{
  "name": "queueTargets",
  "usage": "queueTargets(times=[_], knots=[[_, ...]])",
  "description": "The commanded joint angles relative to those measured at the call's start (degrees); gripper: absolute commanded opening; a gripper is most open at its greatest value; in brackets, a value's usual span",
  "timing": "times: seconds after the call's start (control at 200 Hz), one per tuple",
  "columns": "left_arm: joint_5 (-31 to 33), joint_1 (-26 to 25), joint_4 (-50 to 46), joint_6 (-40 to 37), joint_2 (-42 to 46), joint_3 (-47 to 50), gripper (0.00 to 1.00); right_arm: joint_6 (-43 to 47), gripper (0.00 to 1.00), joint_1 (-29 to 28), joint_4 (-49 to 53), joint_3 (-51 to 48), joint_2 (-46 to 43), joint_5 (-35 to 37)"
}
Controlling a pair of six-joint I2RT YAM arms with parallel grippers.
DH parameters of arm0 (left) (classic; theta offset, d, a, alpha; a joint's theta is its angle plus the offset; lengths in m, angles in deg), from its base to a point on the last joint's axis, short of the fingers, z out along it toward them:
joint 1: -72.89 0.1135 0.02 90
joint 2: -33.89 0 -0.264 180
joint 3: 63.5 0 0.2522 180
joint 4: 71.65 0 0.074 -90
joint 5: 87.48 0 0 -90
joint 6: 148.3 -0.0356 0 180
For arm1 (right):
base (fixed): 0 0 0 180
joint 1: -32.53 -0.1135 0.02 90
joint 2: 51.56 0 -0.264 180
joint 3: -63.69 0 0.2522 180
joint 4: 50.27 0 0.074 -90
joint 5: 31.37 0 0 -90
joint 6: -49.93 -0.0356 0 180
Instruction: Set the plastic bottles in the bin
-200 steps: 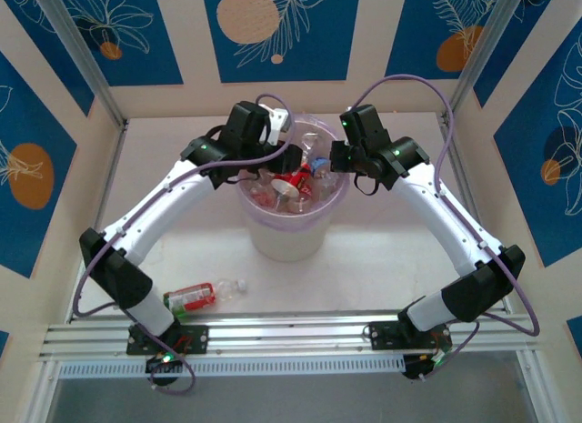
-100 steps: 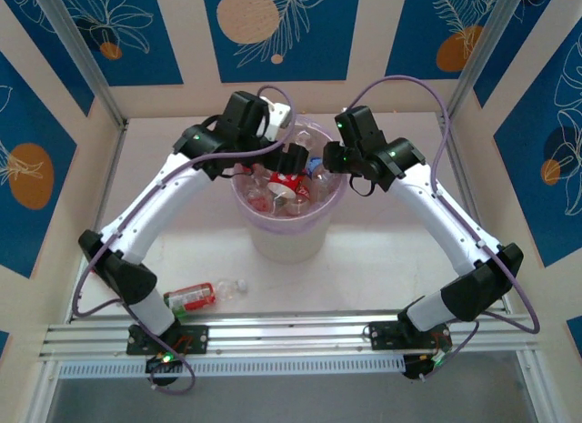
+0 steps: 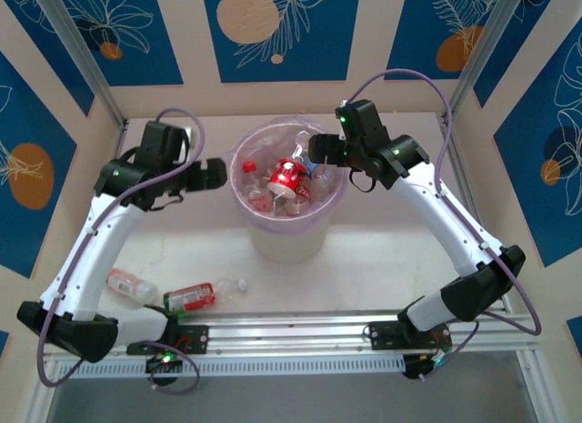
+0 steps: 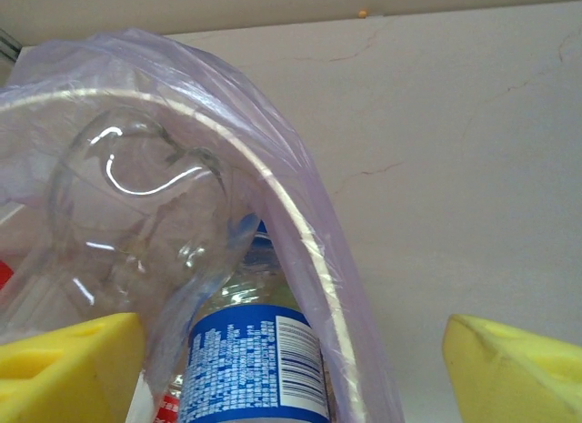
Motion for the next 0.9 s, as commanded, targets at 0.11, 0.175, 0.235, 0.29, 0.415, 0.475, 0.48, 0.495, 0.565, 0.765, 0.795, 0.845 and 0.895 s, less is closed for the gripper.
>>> queueTargets(times=[0.11, 0.175, 0.235, 0.29, 0.415, 0.475, 0.48, 0.495, 0.565, 0.765, 0.795, 0.845, 0.895], knots=[[0.4, 0.5, -14.5, 3.2, 2.1, 8.1, 1.00, 1.4, 0.86, 1.2, -1.8, 0.8, -2.3, -2.5], [-0.9, 0.3, -16.1, 3.0, 3.7, 9.9, 1.00, 1.5, 0.86, 1.6, -2.0, 0.5, -2.9, -2.9], [-2.0, 0.3, -17.7, 3.9, 5.0, 12.1, 1.00, 1.6, 0.86, 1.9, -2.4, 0.3, -3.3, -3.1], [-2.9, 0.4, -18.6, 5.6, 6.3, 14.6, 1.00, 1.6, 0.86, 2.1, -2.7, 0.2, -3.6, -3.1], [-7.5, -0.4, -17.4, 9.4, 9.6, 21.3, 1.00, 1.9, 0.86, 2.6, -3.1, 0.0, -4.3, -3.1], [-9.2, -2.2, -17.8, 11.5, 10.7, 24.2, 1.00, 2.0, 0.86, 2.8, -3.2, -0.4, -4.4, -2.9], [-9.4, -2.4, -17.9, 11.6, 10.8, 24.4, 1.00, 2.0, 0.86, 2.8, -3.2, -0.4, -4.4, -2.9], [-9.7, -3.2, -18.2, 12.3, 10.9, 25.0, 0.99, 2.1, 0.86, 2.9, -3.2, -0.5, -4.4, -2.8], [-10.7, -6.7, -19.1, 15.2, 11.8, 27.5, 0.97, 2.3, 0.86, 3.4, -3.1, -1.2, -4.6, -2.6], [-10.5, -13.4, -20.5, 16.2, 11.6, 30.7, 0.95, 2.6, 0.86, 4.7, -2.4, -2.1, -4.9, -2.2], [-10.9, -14.4, -20.0, 16.6, 11.5, 31.7, 0.94, 2.7, 0.86, 4.7, -2.3, -2.0, -4.9, -2.1], [-10.8, -16.0, -19.1, 17.4, 11.0, 33.3, 0.93, 2.8, 0.86, 4.9, -2.2, -2.0, -4.9, -1.9], [-9.7, -17.4, -17.9, 17.6, 10.4, 35.1, 0.94, 2.7, 0.86, 5.0, -2.4, -2.0, -4.9, -1.8]])
